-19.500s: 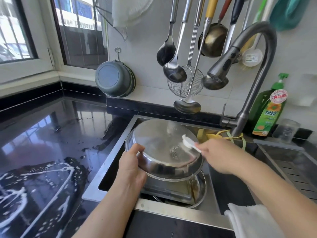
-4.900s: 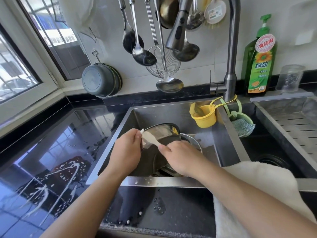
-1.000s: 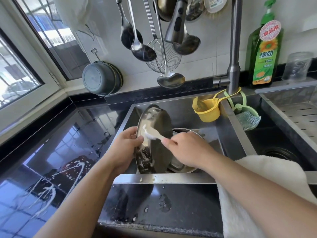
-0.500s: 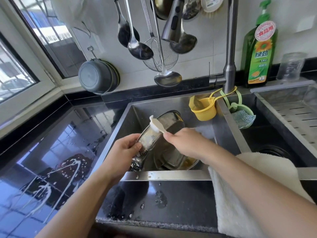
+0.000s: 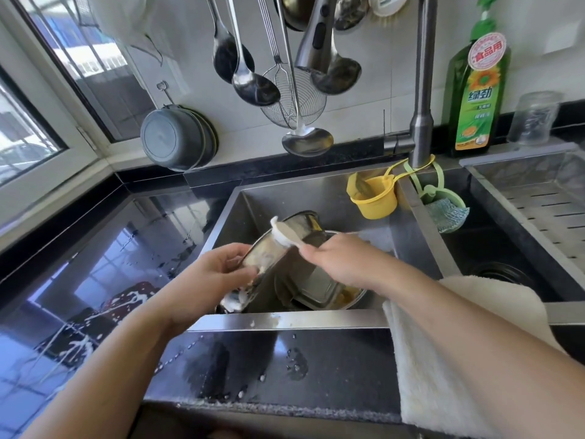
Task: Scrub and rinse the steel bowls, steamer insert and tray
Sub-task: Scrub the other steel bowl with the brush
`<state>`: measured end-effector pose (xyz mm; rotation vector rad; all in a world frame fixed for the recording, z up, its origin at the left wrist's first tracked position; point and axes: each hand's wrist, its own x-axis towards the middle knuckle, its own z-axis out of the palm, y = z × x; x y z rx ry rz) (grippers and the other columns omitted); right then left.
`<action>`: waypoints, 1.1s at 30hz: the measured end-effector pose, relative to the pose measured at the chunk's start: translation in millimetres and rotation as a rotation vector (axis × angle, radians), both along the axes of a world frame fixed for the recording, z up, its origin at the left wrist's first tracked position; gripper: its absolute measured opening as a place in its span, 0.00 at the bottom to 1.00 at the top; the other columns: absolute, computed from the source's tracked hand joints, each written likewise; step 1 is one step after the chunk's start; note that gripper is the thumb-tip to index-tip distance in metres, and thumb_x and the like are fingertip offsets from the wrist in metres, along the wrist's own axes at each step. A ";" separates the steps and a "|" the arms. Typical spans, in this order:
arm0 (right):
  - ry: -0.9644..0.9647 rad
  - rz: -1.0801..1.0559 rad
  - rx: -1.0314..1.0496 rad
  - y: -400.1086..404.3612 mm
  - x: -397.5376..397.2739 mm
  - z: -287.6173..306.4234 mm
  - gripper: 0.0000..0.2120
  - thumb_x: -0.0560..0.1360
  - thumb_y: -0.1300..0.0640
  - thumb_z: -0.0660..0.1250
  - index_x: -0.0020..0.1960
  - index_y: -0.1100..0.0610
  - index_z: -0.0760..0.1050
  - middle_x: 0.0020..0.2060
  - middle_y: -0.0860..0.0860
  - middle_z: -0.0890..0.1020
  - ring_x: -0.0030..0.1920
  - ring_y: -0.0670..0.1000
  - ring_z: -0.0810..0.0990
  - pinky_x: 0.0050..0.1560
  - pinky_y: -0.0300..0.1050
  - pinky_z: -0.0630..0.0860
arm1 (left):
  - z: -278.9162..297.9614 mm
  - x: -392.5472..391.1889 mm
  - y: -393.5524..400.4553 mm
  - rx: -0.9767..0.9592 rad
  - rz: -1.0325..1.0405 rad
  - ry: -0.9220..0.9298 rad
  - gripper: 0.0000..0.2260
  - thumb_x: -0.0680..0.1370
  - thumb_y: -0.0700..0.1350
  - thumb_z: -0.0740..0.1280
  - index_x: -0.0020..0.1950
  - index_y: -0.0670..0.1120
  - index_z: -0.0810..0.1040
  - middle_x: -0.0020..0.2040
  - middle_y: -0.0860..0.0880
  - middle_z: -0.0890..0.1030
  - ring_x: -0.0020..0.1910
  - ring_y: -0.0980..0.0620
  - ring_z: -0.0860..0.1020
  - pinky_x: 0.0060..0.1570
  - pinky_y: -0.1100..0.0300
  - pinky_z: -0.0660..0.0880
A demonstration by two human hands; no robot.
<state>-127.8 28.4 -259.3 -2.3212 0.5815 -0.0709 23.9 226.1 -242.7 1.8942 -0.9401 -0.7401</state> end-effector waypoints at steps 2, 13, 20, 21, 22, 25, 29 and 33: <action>-0.023 0.064 -0.034 16.4 4.6 -5.3 0.29 0.82 0.36 0.54 0.29 0.53 0.67 0.29 0.49 0.72 0.36 0.53 0.73 0.35 0.45 0.66 | 3.1 -5.0 -15.4 0.041 0.052 -0.163 0.10 0.84 0.37 0.65 0.51 0.49 0.83 0.40 0.52 0.83 0.40 0.50 0.79 0.44 0.54 0.74; 0.008 -0.197 0.089 -22.0 8.0 -13.6 0.23 0.82 0.38 0.54 0.42 0.56 0.72 0.35 0.51 0.71 0.34 0.51 0.71 0.34 0.45 0.66 | -23.9 -9.7 -12.5 -0.135 0.284 -0.165 0.17 0.84 0.37 0.64 0.47 0.57 0.87 0.37 0.50 0.82 0.38 0.51 0.76 0.43 0.53 0.69; -0.048 -0.052 0.004 0.1 15.2 -15.5 0.27 0.81 0.35 0.55 0.33 0.53 0.67 0.31 0.50 0.71 0.37 0.53 0.72 0.34 0.46 0.63 | -27.7 -16.8 -15.8 -0.222 0.396 -0.048 0.14 0.83 0.36 0.65 0.47 0.47 0.87 0.36 0.52 0.81 0.36 0.54 0.76 0.42 0.56 0.69; -0.046 -0.124 0.011 -9.0 16.7 -18.4 0.27 0.80 0.34 0.54 0.35 0.54 0.69 0.33 0.51 0.72 0.39 0.55 0.74 0.35 0.46 0.65 | -28.7 -17.8 -15.0 -0.228 0.405 -0.041 0.14 0.83 0.35 0.65 0.46 0.47 0.87 0.35 0.52 0.81 0.35 0.55 0.76 0.41 0.56 0.69; -0.038 -0.206 0.030 -17.9 16.2 -19.3 0.26 0.80 0.34 0.54 0.39 0.54 0.70 0.35 0.52 0.74 0.41 0.56 0.76 0.37 0.47 0.67 | -29.8 -17.5 -14.9 -0.235 0.409 -0.036 0.14 0.83 0.35 0.64 0.45 0.47 0.87 0.35 0.52 0.81 0.35 0.55 0.76 0.41 0.56 0.70; -0.025 -0.273 0.038 -24.2 12.1 -21.5 0.25 0.81 0.35 0.52 0.44 0.55 0.72 0.38 0.52 0.76 0.43 0.56 0.77 0.41 0.47 0.69 | -33.5 -16.6 -13.3 -0.255 0.401 -0.026 0.14 0.83 0.34 0.65 0.44 0.46 0.87 0.37 0.50 0.81 0.38 0.53 0.76 0.42 0.56 0.70; -0.108 -0.026 -0.052 8.2 11.0 -18.6 0.29 0.82 0.35 0.52 0.30 0.54 0.67 0.31 0.51 0.72 0.37 0.56 0.74 0.39 0.49 0.66 | -36.2 -15.5 -12.5 -0.255 0.394 -0.012 0.14 0.83 0.35 0.64 0.44 0.47 0.86 0.37 0.47 0.78 0.39 0.49 0.73 0.45 0.54 0.67; -0.070 -0.082 -0.112 -7.9 8.8 -14.8 0.26 0.84 0.39 0.50 0.34 0.52 0.67 0.34 0.53 0.75 0.39 0.55 0.76 0.37 0.49 0.68 | -36.8 -15.1 -12.5 -0.242 0.380 -0.019 0.12 0.83 0.37 0.64 0.45 0.46 0.85 0.38 0.47 0.79 0.41 0.49 0.74 0.47 0.52 0.68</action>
